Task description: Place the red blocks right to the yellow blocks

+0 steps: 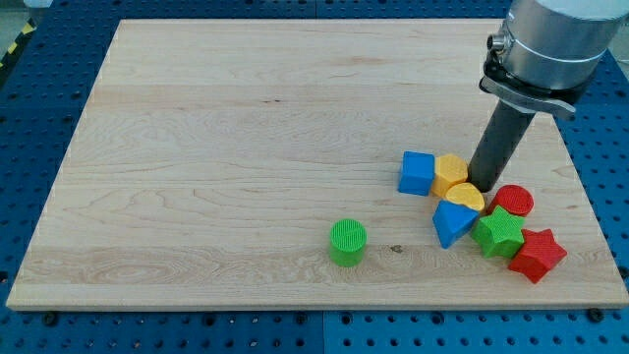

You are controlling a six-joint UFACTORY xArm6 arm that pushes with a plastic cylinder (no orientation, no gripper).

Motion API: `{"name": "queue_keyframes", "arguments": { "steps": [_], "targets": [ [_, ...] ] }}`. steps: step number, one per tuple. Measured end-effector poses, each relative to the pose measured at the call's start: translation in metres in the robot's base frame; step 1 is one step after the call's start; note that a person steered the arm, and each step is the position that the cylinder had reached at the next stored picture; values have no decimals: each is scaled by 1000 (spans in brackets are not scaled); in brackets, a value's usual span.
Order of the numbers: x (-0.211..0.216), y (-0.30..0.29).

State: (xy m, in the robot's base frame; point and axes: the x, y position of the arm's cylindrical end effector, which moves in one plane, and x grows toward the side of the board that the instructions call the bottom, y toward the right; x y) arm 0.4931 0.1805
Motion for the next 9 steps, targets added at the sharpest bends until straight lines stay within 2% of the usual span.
{"name": "queue_keyframes", "arguments": {
  "steps": [2, 4, 6, 8, 9],
  "targets": [
    [10, 48],
    [53, 48],
    [64, 48],
    [73, 98],
    [101, 103]
  ]
}}
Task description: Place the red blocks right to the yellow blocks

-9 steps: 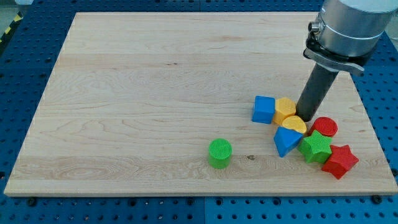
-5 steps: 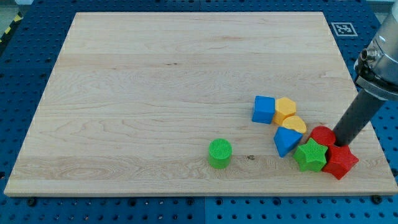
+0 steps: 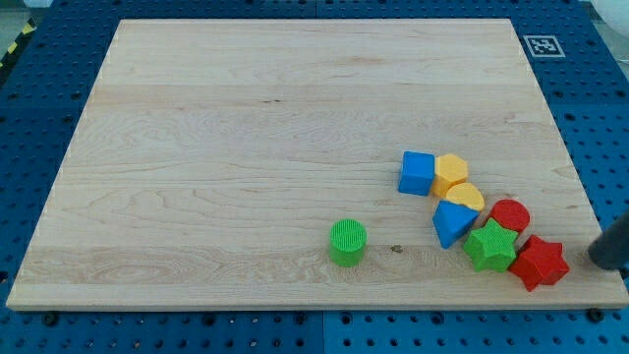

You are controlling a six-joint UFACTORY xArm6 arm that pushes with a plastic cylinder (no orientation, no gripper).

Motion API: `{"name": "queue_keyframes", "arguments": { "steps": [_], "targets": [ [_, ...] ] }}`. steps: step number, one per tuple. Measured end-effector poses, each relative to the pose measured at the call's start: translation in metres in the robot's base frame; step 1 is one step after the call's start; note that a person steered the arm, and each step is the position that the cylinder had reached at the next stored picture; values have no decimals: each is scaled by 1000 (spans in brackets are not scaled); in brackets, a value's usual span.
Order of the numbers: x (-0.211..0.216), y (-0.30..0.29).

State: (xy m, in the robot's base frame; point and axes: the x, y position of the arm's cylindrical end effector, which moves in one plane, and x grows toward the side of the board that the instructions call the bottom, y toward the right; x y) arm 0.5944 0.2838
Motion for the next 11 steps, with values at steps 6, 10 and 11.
{"name": "queue_keyframes", "arguments": {
  "steps": [6, 10, 11],
  "targets": [
    [15, -69],
    [-76, -87],
    [-89, -92]
  ]
}}
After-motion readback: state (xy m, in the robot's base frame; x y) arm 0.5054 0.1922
